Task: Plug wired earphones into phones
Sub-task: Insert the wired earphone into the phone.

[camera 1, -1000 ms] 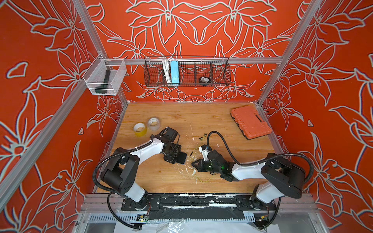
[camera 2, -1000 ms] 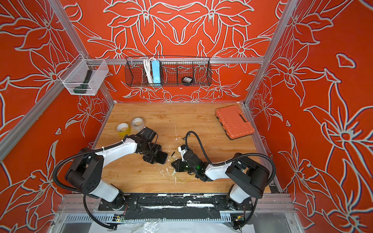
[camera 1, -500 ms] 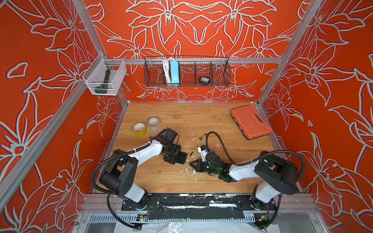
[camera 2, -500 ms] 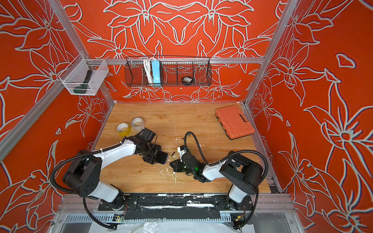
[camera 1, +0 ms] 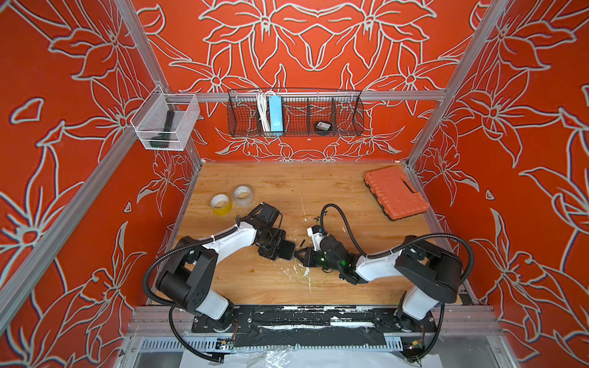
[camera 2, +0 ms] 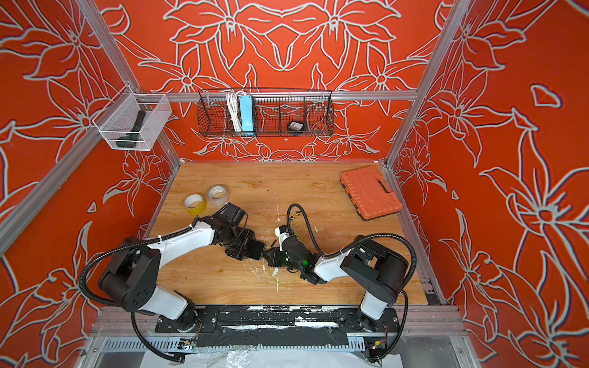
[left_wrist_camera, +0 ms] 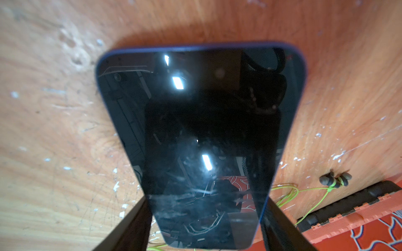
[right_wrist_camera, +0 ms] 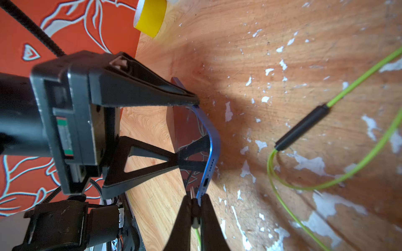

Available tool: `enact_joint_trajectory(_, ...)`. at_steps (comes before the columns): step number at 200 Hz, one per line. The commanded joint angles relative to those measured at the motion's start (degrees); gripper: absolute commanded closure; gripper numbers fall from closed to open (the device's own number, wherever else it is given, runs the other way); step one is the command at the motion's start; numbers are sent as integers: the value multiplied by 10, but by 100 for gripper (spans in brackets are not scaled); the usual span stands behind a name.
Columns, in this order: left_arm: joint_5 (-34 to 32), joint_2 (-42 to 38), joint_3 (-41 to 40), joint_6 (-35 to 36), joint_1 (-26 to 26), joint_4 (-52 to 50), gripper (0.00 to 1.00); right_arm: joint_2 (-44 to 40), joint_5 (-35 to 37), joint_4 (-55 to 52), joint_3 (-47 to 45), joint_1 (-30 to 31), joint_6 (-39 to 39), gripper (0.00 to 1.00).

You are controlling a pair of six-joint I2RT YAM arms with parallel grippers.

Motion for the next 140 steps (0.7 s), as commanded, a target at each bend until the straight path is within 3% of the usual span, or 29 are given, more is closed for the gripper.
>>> enact_joint_trajectory(1, 7, -17, -3, -22, 1, 1, 40, 0, 11, 9, 5, 2, 5, 100)
enact_joint_trajectory(140, 11, -30, -12, -26, 1, 6, 40, 2, 31, 52, -26, 2, 26, 100)
